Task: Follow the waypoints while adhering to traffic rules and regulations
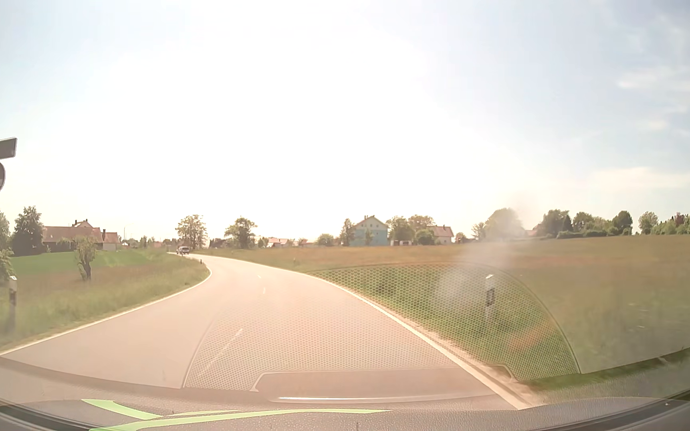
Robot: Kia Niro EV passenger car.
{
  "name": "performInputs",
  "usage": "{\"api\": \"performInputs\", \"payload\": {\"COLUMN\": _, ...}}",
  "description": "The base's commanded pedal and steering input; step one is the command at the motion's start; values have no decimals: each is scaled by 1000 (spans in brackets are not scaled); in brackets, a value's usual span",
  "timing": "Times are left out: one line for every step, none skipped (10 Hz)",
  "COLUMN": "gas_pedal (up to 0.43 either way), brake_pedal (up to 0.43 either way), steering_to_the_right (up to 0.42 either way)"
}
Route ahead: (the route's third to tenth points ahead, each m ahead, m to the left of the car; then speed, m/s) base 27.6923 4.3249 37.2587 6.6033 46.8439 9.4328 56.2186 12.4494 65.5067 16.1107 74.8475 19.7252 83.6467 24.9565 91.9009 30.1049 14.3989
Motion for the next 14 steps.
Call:
{"api": "performInputs", "payload": {"gas_pedal": 130, "brake_pedal": 0, "steering_to_the_right": -33}}
{"api": "performInputs", "payload": {"gas_pedal": 118, "brake_pedal": 0, "steering_to_the_right": -34}}
{"api": "performInputs", "payload": {"gas_pedal": 118, "brake_pedal": 0, "steering_to_the_right": -35}}
{"api": "performInputs", "payload": {"gas_pedal": 110, "brake_pedal": 0, "steering_to_the_right": -38}}
{"api": "performInputs", "payload": {"gas_pedal": 98, "brake_pedal": 0, "steering_to_the_right": -40}}
{"api": "performInputs", "payload": {"gas_pedal": 79, "brake_pedal": 0, "steering_to_the_right": -41}}
{"api": "performInputs", "payload": {"gas_pedal": 67, "brake_pedal": 0, "steering_to_the_right": -40}}
{"api": "performInputs", "payload": {"gas_pedal": 67, "brake_pedal": 0, "steering_to_the_right": -40}}
{"api": "performInputs", "payload": {"gas_pedal": 59, "brake_pedal": 0, "steering_to_the_right": -40}}
{"api": "performInputs", "payload": {"gas_pedal": 59, "brake_pedal": 0, "steering_to_the_right": -40}}
{"api": "performInputs", "payload": {"gas_pedal": 59, "brake_pedal": 0, "steering_to_the_right": -40}}
{"api": "performInputs", "payload": {"gas_pedal": 47, "brake_pedal": 0, "steering_to_the_right": -40}}
{"api": "performInputs", "payload": {"gas_pedal": 47, "brake_pedal": 0, "steering_to_the_right": -41}}
{"api": "performInputs", "payload": {"gas_pedal": 47, "brake_pedal": 0, "steering_to_the_right": -40}}
